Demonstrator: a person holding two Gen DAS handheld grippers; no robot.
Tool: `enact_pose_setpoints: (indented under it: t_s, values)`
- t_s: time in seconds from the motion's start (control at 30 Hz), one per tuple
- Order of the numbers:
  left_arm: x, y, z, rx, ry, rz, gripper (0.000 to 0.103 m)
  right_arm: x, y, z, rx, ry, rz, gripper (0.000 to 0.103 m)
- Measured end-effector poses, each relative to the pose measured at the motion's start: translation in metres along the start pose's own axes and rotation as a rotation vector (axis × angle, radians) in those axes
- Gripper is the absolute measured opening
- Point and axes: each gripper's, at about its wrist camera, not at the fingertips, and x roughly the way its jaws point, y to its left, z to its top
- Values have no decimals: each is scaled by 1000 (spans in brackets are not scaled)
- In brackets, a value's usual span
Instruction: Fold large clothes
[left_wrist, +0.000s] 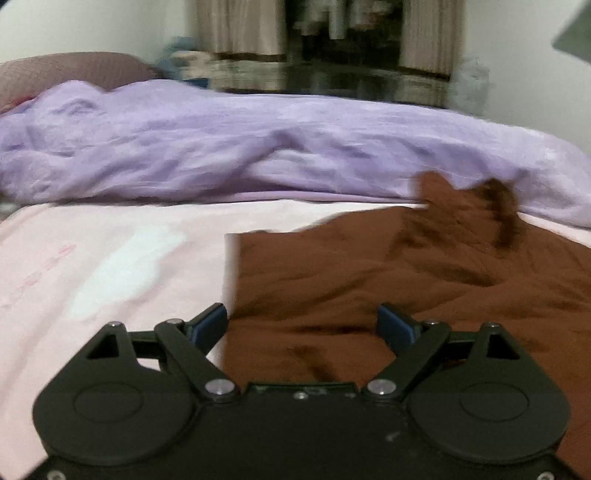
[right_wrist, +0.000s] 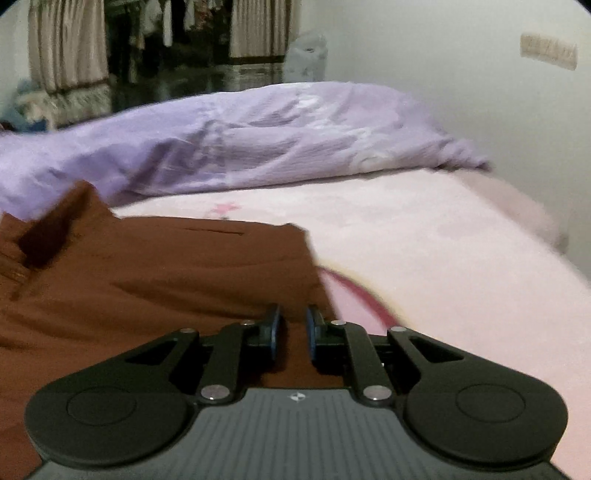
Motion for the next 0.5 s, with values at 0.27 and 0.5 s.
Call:
enact_pose_setpoints:
  t_s: [0.27,0.5]
  values:
    - [-16,61,5,-383,-60,-12,88,-30,-6,4,53,-163,28,33]
    - [-62,-11,13,-101,-156,-161,89,-71,21,0,77,-149,415,34]
